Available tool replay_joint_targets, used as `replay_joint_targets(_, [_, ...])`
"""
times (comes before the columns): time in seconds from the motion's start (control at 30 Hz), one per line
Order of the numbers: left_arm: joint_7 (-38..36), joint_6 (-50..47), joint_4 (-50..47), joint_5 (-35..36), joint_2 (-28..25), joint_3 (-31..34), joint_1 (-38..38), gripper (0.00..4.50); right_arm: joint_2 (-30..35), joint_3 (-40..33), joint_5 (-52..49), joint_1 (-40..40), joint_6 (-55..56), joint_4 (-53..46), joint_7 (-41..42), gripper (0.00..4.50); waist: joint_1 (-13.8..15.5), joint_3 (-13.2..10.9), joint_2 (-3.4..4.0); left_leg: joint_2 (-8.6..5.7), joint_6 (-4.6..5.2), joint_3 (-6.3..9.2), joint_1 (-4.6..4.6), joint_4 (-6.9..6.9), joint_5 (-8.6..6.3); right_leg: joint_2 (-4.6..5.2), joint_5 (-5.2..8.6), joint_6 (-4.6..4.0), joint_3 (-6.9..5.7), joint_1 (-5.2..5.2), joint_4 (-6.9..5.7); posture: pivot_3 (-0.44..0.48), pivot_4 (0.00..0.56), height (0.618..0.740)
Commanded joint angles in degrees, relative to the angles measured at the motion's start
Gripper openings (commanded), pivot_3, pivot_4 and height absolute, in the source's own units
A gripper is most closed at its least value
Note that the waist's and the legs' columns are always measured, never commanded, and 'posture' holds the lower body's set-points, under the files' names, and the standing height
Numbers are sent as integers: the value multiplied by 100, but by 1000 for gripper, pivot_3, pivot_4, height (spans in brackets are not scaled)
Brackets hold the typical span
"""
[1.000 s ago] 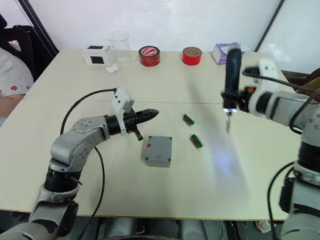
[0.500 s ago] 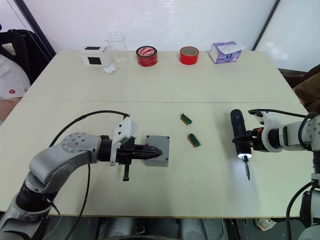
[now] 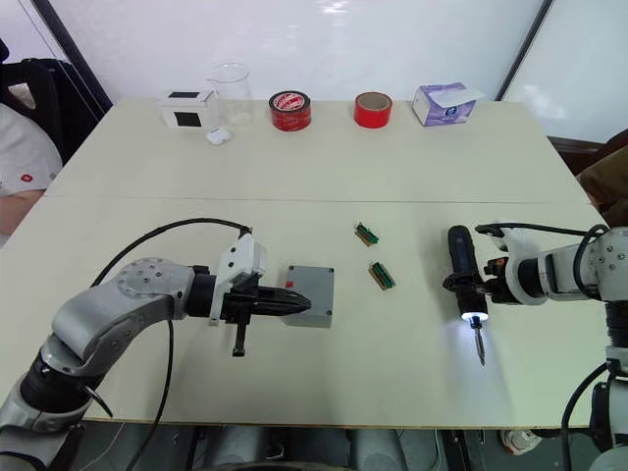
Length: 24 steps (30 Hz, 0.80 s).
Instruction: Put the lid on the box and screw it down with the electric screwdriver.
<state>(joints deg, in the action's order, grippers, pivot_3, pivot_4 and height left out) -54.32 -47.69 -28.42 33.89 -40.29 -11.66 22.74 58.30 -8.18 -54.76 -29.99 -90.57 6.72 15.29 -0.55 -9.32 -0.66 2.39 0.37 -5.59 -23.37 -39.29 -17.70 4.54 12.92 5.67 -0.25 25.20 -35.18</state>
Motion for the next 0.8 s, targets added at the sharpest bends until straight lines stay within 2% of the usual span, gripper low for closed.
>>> replay_joint_targets(0.03, [-331,257,406,77,-353,609,160,0,287,-502,-172,-158,250,-669,733,4164,-7,-2,3,0,0,0,-2,0,0,0,0,0,0,5,0,0,150,740])
replay_joint_targets(0.13, [-549,451,934,27,-623,905,237,0,722,-641,-82,-137,687,-1257,1333,4164,-11,-4,7,3,0,1,-3,2,0,-2,-1,2,0,12,-3,0,150,740])
replay_joint_targets(0.23, [-613,599,1197,-73,-701,931,236,0,979,-449,553,99,1913,-1855,1831,4164,-11,-3,5,5,0,0,-2,4,0,-3,0,4,-2,11,-4,0,150,740])
replay_joint_targets(0.33, [-603,813,1303,-370,-686,666,118,0,558,-505,651,294,2907,-2579,2261,4164,-15,-2,1,5,-1,-8,-2,3,0,-1,0,3,-2,8,1,0,150,740])
replay_joint_targets(0.4, [-505,875,1333,-544,-576,457,16,0,114,-369,350,584,3059,-3315,2387,4164,-10,-2,1,5,-1,-11,0,3,0,0,0,4,-1,5,1,0,150,740])
replay_joint_targets(0.53, [-353,902,1290,-745,-347,217,-35,0,-259,474,489,1182,3259,-4366,2546,4164,21,-4,-3,7,-3,-9,-2,5,1,-2,-1,8,-11,6,-12,0,150,740])
replay_joint_targets(0.67, [-368,882,1176,-879,-298,26,-29,0,-526,1114,868,1366,3441,-4615,2440,4164,17,-2,-8,4,-9,-11,-4,-8,5,6,1,2,-11,1,-9,0,150,740])
replay_joint_targets(0.8, [-428,855,1093,-924,-292,-57,-39,0,-640,1375,1081,1384,3462,-4599,2429,4164,12,-2,-8,3,-9,-6,-2,-18,5,8,9,-14,-8,-4,-10,0,150,740])
